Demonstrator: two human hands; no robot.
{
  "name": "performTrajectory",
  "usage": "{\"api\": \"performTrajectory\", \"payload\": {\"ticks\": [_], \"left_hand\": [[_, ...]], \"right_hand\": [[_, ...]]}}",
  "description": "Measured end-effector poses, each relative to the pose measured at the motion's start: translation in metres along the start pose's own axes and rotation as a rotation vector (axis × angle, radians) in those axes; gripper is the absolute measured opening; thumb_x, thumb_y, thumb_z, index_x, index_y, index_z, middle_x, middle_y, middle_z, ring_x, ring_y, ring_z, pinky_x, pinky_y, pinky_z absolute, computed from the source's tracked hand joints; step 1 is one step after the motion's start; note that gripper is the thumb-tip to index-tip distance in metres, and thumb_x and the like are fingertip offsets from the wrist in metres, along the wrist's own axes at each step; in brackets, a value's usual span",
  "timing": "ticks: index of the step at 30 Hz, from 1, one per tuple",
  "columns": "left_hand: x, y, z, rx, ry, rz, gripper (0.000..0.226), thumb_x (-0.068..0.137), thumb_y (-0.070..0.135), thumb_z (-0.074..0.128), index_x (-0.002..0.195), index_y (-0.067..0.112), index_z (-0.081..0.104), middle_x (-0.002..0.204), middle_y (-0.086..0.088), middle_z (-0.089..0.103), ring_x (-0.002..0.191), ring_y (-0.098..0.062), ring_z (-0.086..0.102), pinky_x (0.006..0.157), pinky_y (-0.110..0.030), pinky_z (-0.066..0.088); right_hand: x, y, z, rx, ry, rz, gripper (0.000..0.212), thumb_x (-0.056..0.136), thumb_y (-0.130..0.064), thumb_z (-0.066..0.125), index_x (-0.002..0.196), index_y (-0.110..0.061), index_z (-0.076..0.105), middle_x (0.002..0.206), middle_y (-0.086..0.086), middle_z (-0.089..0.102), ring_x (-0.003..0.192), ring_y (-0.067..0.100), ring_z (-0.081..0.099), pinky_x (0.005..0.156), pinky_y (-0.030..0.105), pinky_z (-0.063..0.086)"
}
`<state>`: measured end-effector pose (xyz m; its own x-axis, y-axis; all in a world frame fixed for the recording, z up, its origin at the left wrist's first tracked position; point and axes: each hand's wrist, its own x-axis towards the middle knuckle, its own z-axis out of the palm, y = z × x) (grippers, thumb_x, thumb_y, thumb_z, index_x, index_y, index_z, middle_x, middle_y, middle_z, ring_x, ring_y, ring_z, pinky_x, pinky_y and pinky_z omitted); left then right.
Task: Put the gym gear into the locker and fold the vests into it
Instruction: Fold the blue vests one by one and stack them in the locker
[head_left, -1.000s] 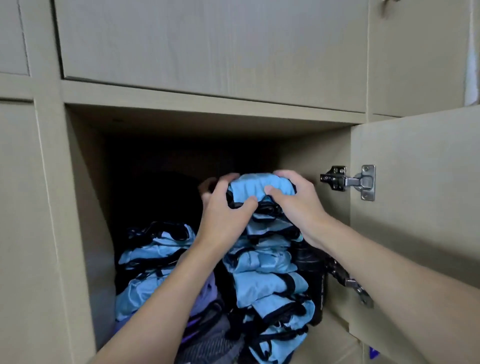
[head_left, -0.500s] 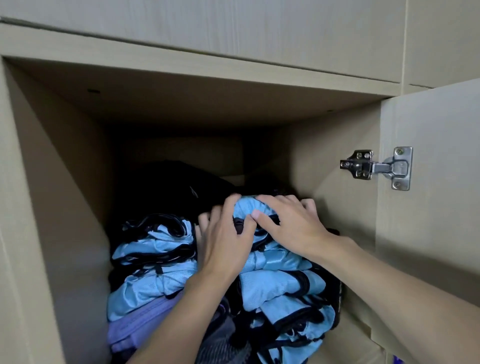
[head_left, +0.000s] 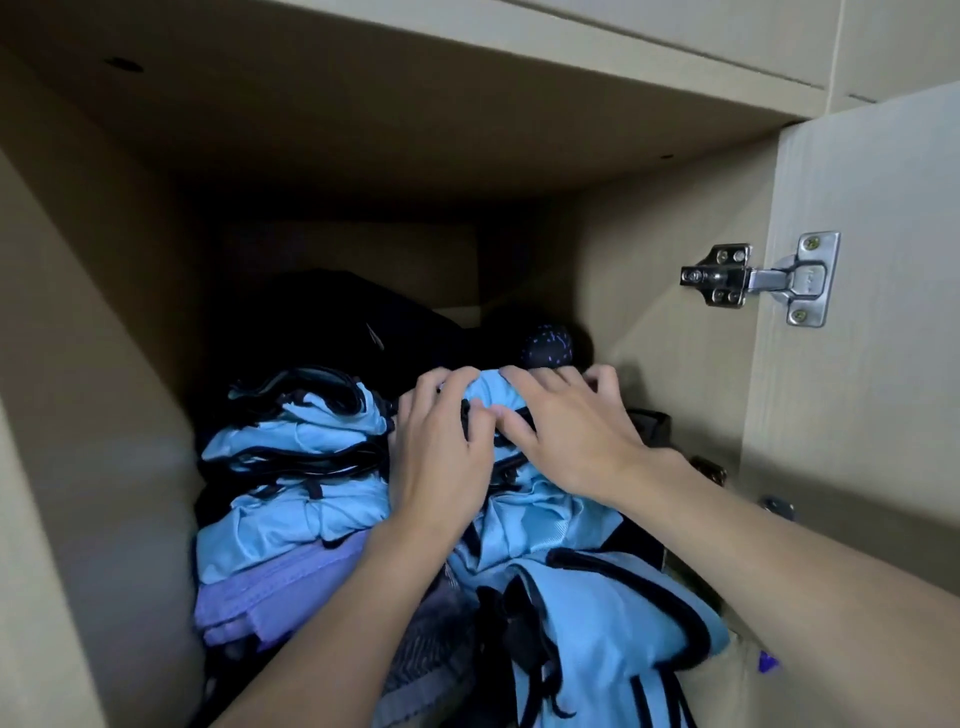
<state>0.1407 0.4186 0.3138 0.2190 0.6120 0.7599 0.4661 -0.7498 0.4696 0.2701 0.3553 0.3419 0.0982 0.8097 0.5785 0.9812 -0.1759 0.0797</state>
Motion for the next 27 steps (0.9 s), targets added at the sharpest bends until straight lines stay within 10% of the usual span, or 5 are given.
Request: {"api": "performTrajectory", "payload": {"ticks": [5, 27], "left_hand": [[0.004, 0.000, -0.002, 0.004, -0.010, 0.001, 0.037, 0.101, 0.031, 0.040, 0.134, 0.025, 0.055, 0.137, 0.007, 0.049, 0.126, -0.018, 0.043, 0.102, -0.041, 0.037], [0.013, 0.013, -0.024, 0.078, -0.169, -0.119, 0.042, 0.102, 0.042, 0.043, 0.142, 0.029, 0.047, 0.145, 0.005, 0.046, 0.130, -0.021, 0.039, 0.106, -0.045, 0.032]], "right_hand": [[-0.001, -0.003, -0.009, -0.090, 0.017, 0.001, 0.061, 0.100, -0.054, 0.012, 0.153, -0.026, 0.021, 0.157, -0.002, 0.024, 0.138, 0.021, 0.024, 0.105, 0.046, 0.020], [-0.008, -0.007, -0.026, 0.052, -0.015, 0.032, 0.056, 0.101, -0.050, 0.039, 0.153, -0.029, 0.029, 0.154, -0.004, 0.034, 0.137, 0.019, 0.033, 0.110, 0.040, 0.024]]}}
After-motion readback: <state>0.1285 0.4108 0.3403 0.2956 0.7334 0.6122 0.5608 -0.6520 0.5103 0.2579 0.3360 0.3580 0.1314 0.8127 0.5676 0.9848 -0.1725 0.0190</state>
